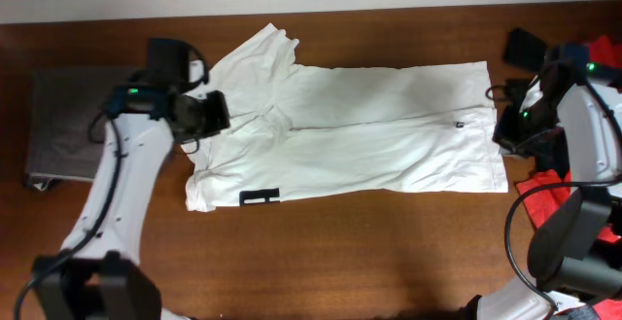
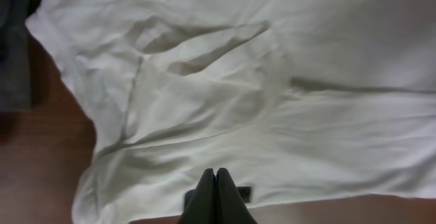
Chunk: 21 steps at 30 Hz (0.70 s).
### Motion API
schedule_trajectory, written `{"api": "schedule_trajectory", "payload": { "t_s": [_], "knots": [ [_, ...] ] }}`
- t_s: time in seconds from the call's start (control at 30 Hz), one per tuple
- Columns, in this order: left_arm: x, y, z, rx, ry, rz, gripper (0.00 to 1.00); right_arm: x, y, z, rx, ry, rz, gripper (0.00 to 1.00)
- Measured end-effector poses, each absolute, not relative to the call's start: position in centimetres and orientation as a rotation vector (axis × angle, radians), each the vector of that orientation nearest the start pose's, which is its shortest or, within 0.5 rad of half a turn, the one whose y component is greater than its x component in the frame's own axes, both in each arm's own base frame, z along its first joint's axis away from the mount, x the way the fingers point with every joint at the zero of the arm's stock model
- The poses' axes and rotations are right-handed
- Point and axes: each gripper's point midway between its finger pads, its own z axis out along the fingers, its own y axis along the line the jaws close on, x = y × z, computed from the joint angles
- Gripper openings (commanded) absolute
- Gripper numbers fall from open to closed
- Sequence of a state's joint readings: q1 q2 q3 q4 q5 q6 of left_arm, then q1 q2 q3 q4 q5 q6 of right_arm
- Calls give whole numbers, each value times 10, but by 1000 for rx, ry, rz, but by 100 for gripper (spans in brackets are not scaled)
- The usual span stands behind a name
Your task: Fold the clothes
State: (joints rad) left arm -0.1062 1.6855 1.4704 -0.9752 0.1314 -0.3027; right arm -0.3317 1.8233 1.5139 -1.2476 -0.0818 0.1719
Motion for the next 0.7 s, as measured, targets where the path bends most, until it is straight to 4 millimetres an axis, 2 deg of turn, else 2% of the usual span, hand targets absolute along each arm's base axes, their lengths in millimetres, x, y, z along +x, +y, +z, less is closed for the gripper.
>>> {"api": "schedule_trajectory", "payload": {
  "t_s": [0.17,0.37,0.53,0.63,0.7],
  "knots": [
    [386,-69,106,-214,2903,-173,0,328,-96,70,792,2997,136,4],
    [386,-66,54,-227,3018,-105,0,342,-91,37,758,2911,212,4],
    [380,-63,16,-236,3110,-62,0,356,-82,36,705,2859,310,4],
    [376,-63,1,-240,3145,-48,0,360,-78,37,664,2849,334,4],
    [378,-63,0,-240,3144,-48,0,363,-76,36,643,2836,344,4]
  ]
}}
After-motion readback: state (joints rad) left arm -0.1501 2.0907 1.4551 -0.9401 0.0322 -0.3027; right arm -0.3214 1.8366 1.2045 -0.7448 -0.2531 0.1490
